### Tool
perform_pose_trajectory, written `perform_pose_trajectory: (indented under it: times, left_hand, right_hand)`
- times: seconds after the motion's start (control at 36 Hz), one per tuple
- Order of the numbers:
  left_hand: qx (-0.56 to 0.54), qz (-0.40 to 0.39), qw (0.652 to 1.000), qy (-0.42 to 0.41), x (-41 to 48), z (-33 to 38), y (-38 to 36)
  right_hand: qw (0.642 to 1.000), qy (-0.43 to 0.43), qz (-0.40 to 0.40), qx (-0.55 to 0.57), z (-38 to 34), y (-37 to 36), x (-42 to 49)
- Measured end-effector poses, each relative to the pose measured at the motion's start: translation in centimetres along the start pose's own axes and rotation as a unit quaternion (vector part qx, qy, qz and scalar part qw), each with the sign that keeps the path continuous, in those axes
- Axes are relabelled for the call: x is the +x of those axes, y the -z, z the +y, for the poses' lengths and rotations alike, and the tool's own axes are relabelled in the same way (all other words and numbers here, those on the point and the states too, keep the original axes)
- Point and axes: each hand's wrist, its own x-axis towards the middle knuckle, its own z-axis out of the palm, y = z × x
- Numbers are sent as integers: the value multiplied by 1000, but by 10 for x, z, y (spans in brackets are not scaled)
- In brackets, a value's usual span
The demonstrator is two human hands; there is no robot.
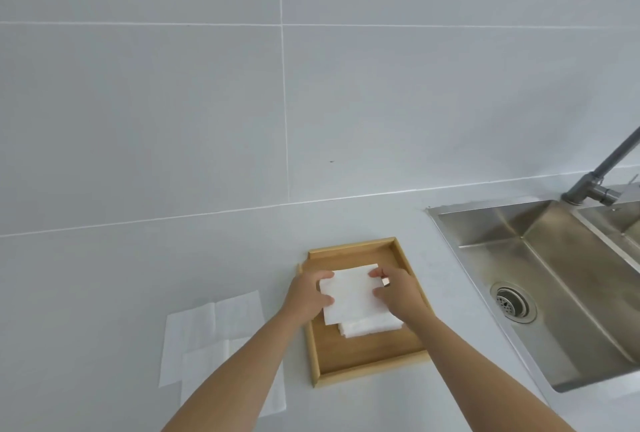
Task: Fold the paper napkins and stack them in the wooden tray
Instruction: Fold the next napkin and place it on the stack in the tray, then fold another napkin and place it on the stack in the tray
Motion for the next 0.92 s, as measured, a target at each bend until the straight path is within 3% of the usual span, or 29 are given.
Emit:
perform_pose_trajectory:
  times: [0.19, 0.44, 0.69, 0.92]
  left_hand:
    - [93, -20, 995, -15, 12, 9, -35]
    - [211, -27, 977, -25, 17, -2, -50]
    - [454, -44, 886, -77, 7, -12, -36]
    - [485, 17, 870, -88, -14, -25, 2]
  right_hand:
    - [997, -19, 11, -79, 28, 11, 8]
    - [973, 8, -74, -220, 38, 6, 12]
    - [936, 39, -58, -346, 18, 8, 8]
    - [926, 92, -57, -361, -10, -14, -6]
